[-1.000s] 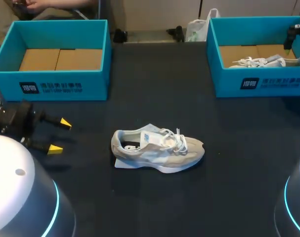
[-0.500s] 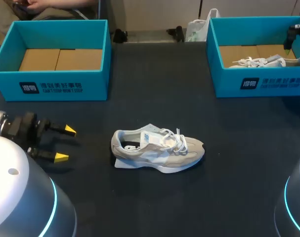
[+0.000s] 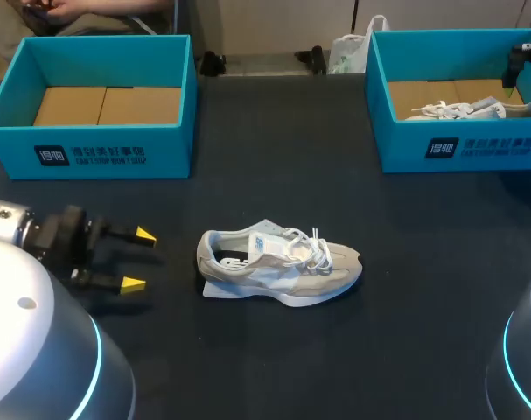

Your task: Take the shoe out of the shoebox, open the shoe tongue, remove and reinsert the insole, then place the shoe into the shoebox

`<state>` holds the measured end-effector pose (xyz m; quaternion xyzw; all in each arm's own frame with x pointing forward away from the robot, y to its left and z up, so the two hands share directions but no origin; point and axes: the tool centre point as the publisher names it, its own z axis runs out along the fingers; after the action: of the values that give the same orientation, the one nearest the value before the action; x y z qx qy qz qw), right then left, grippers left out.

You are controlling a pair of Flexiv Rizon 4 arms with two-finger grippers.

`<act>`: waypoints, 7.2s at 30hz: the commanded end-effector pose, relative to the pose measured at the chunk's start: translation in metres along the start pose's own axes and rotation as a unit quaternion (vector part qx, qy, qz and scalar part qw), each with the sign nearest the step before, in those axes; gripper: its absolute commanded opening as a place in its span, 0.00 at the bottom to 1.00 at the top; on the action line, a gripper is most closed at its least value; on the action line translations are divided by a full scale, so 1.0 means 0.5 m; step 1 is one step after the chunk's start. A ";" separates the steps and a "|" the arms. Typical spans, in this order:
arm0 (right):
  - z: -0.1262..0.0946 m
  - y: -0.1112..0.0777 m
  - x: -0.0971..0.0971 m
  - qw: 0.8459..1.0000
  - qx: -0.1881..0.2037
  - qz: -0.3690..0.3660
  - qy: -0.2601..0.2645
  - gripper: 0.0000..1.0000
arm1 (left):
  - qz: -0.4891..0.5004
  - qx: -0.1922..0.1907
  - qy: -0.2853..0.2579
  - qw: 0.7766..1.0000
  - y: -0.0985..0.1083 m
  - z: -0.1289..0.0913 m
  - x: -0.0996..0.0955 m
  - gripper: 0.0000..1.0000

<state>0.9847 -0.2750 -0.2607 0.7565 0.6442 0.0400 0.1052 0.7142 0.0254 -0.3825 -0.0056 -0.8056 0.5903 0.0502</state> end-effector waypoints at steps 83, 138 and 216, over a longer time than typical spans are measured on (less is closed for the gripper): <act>0.000 0.000 0.000 1.000 0.000 0.000 0.000 1.00 | 0.001 -0.029 0.017 0.999 0.006 0.279 -0.045 1.00; -0.094 -0.130 0.199 1.000 0.011 -0.007 0.000 1.00 | -0.004 -0.043 0.032 0.999 0.006 0.270 -0.033 0.00; -0.232 -0.523 0.802 0.999 0.032 0.019 -0.005 1.00 | -0.004 -0.043 0.032 0.999 0.006 0.270 -0.033 0.00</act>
<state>0.7737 0.1414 -0.2310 0.7649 0.6387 0.0716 0.0417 0.7195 -0.1035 -0.4257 -0.0228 -0.8275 0.5556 0.0772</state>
